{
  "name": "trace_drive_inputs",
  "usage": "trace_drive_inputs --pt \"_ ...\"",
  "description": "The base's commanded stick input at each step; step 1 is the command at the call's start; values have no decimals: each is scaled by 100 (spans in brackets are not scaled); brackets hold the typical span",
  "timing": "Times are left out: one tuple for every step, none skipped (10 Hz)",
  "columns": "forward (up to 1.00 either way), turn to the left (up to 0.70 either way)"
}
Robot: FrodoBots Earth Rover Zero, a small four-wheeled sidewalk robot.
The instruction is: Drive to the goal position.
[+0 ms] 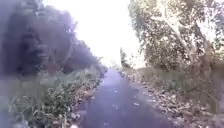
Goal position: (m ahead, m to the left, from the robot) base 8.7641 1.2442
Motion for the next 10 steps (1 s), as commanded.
trace_drive_inputs --pt "70 0" --pt "70 0" --pt "70 0" --pt "70 0" --pt "70 0" --pt "70 0" --pt "70 0" --pt "70 0" --pt "70 0" --pt "70 0"
